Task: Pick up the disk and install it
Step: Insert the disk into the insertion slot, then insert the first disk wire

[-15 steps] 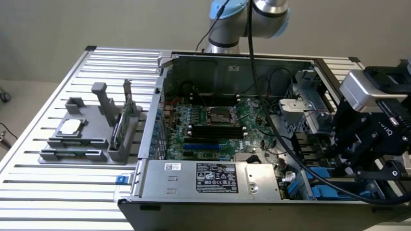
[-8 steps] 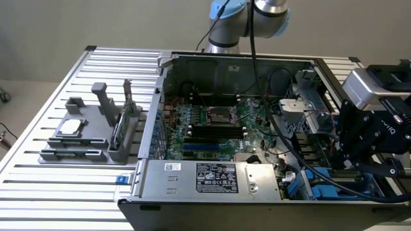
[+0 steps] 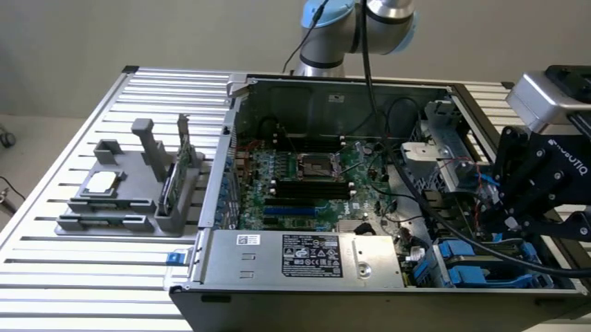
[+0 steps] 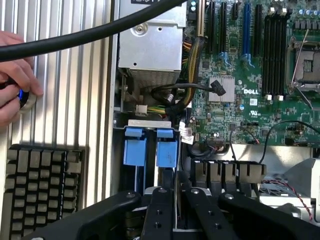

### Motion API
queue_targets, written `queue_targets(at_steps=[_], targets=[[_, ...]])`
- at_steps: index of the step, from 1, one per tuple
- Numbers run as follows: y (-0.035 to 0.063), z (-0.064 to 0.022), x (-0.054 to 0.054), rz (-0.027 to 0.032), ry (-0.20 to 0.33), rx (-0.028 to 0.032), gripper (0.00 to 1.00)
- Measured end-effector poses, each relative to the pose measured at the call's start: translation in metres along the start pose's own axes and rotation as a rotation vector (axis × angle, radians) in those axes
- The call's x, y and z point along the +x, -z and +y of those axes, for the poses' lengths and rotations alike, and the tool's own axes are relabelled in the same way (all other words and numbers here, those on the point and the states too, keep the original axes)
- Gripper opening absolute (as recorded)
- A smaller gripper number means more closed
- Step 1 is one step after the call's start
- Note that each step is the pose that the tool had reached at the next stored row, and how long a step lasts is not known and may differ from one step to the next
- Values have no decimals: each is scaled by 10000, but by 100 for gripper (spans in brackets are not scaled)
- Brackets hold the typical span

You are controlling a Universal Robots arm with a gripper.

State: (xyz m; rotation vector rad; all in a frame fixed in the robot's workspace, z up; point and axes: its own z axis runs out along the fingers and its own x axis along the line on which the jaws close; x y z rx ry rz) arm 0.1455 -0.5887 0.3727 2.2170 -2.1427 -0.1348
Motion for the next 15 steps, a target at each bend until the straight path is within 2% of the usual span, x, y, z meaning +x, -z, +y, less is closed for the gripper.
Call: queue_targets(at_steps=[15], targets=[[1, 0, 0, 2, 0, 0, 18]])
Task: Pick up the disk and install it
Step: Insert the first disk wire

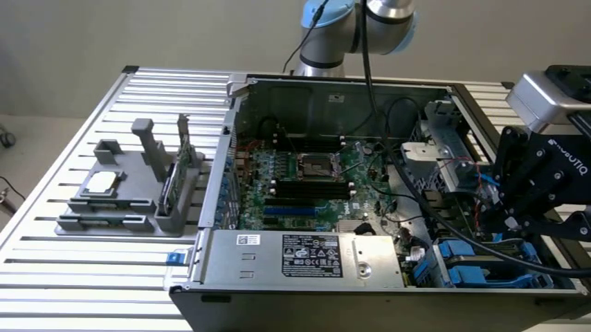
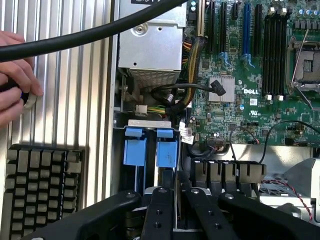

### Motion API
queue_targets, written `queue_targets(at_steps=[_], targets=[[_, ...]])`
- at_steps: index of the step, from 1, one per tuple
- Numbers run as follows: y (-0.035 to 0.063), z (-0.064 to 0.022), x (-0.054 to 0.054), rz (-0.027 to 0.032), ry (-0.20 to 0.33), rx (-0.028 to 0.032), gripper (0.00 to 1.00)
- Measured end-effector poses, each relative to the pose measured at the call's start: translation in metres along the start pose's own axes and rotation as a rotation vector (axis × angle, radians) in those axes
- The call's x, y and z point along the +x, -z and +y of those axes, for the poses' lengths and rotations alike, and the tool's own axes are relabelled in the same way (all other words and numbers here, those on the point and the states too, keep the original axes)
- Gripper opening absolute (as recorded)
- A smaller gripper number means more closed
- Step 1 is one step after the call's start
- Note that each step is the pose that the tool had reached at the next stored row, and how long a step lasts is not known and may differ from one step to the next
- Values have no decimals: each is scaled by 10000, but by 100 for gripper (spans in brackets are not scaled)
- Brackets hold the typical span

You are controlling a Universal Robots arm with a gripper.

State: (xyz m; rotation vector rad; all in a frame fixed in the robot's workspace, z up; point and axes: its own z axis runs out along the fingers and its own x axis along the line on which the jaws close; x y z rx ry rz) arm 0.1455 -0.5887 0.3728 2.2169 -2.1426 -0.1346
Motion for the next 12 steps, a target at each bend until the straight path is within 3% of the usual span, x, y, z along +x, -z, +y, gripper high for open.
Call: queue_targets(at_steps=[6, 7, 8, 12], targets=[[2, 0, -2, 3, -1, 0, 20], [4, 0, -7, 3, 0, 0, 26], [7, 1, -12, 1, 0, 0, 26], [77, -1, -42, 2, 1, 0, 26]])
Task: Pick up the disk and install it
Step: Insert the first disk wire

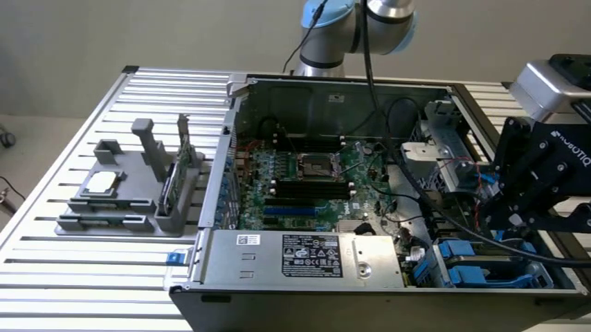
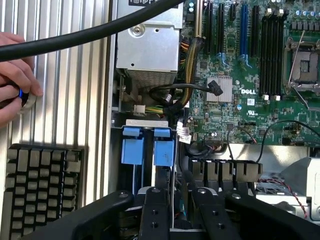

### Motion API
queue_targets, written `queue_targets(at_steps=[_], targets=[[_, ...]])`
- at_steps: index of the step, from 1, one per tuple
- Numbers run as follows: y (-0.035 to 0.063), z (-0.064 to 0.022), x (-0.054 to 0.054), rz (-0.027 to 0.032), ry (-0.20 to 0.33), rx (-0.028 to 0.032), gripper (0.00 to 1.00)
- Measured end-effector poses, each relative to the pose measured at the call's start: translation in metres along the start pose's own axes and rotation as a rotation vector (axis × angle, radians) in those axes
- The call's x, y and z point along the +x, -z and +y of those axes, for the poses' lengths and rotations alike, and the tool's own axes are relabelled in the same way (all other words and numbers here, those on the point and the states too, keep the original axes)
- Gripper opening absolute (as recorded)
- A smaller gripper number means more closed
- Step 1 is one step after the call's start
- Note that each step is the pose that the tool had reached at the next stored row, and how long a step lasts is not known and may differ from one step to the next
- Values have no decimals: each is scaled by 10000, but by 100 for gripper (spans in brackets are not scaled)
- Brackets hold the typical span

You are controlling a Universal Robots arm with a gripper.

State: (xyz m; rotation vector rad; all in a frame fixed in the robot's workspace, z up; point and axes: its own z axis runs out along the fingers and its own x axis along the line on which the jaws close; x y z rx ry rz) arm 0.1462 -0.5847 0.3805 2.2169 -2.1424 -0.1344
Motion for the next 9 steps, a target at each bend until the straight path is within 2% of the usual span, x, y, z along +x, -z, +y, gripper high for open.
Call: queue_targets(at_steps=[3, 5, 9], targets=[[135, -18, -13, -1, -1, 0, 26], [207, -59, -12, 0, -10, -1, 26], [216, -67, -13, -36, -404, 10, 26]])
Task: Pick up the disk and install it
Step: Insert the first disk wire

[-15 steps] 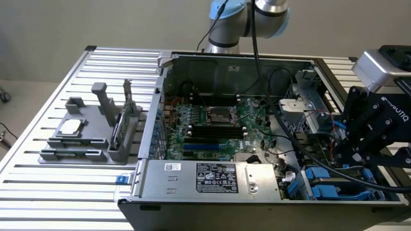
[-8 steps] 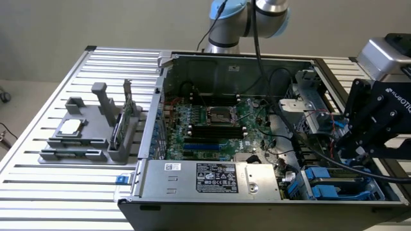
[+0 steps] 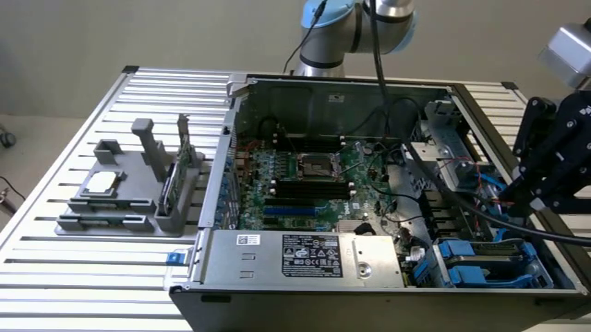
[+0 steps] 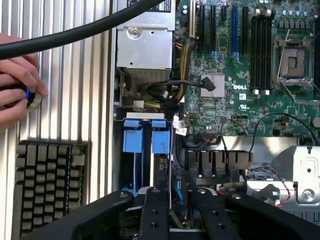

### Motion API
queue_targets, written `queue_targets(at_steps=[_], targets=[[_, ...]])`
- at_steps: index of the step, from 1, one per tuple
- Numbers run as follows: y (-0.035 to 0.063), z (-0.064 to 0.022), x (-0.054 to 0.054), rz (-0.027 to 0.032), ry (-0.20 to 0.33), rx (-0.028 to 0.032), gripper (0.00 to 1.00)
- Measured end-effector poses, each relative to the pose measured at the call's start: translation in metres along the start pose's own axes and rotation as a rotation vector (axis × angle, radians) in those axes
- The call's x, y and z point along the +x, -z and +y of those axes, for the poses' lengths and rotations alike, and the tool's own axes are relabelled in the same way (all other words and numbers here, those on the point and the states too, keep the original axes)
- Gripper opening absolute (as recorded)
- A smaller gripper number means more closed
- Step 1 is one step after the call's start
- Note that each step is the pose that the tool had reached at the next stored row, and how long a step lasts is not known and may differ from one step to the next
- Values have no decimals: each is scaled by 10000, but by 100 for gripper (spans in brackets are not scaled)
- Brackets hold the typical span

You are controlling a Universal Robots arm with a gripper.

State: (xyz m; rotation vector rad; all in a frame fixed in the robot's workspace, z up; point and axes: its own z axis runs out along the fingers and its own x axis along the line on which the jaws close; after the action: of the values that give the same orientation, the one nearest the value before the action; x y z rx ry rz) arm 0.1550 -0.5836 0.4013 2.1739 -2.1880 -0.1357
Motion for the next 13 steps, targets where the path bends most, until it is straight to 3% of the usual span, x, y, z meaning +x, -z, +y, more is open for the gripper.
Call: queue_targets(at_steps=[13], targets=[[-1, 0, 0, -214, -2101, 49, 26]])
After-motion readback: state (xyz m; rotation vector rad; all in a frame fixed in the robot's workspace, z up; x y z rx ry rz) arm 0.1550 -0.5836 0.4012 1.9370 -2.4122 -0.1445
